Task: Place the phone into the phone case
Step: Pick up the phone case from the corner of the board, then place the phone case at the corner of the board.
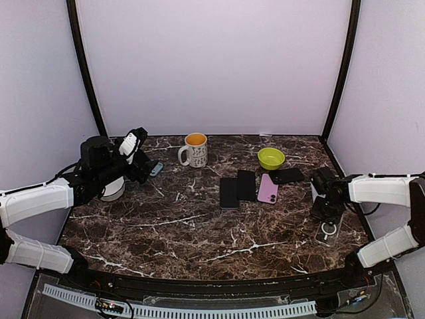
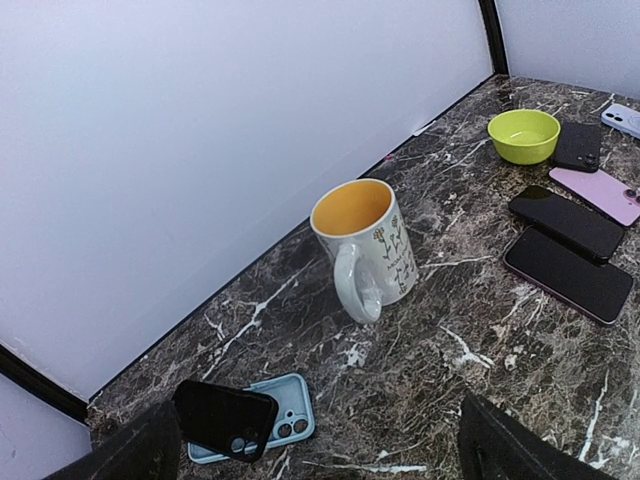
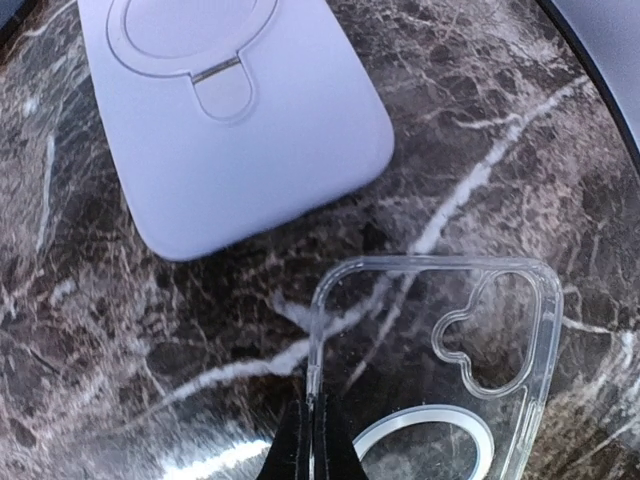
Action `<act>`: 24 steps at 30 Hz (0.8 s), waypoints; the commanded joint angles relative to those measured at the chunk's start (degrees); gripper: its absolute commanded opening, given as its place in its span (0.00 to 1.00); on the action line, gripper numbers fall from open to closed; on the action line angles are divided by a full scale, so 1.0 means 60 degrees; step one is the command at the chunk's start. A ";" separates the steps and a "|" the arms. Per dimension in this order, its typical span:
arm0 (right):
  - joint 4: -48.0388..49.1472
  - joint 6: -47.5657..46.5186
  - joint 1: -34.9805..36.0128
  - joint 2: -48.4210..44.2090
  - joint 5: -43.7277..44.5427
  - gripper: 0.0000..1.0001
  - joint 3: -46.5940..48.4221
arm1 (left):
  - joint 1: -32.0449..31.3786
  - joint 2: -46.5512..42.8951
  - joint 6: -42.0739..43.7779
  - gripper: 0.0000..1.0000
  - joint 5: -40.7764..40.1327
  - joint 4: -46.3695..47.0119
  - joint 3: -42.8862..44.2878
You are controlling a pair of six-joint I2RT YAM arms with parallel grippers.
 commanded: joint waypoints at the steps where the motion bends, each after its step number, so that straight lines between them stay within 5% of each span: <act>1: -0.1483 0.0067 0.0243 -0.1008 0.0348 0.00 0.0399 | -0.0044 -0.0168 0.0079 0.99 -0.0087 0.0174 -0.0071; 10: -0.3536 -0.0327 0.0284 -0.2815 0.1478 0.00 0.3263 | -0.0050 -0.0328 0.0059 0.99 -0.0140 0.0271 -0.0106; 13: -0.3554 -0.0450 0.0730 -0.2202 0.1509 0.00 0.4650 | -0.0049 -0.0315 0.0021 0.99 -0.0148 0.0308 -0.0114; 24: -0.5190 -0.0471 0.5303 0.2385 0.3731 0.00 1.0877 | -0.0048 -0.0085 -0.0177 0.99 0.0250 0.0051 -0.0014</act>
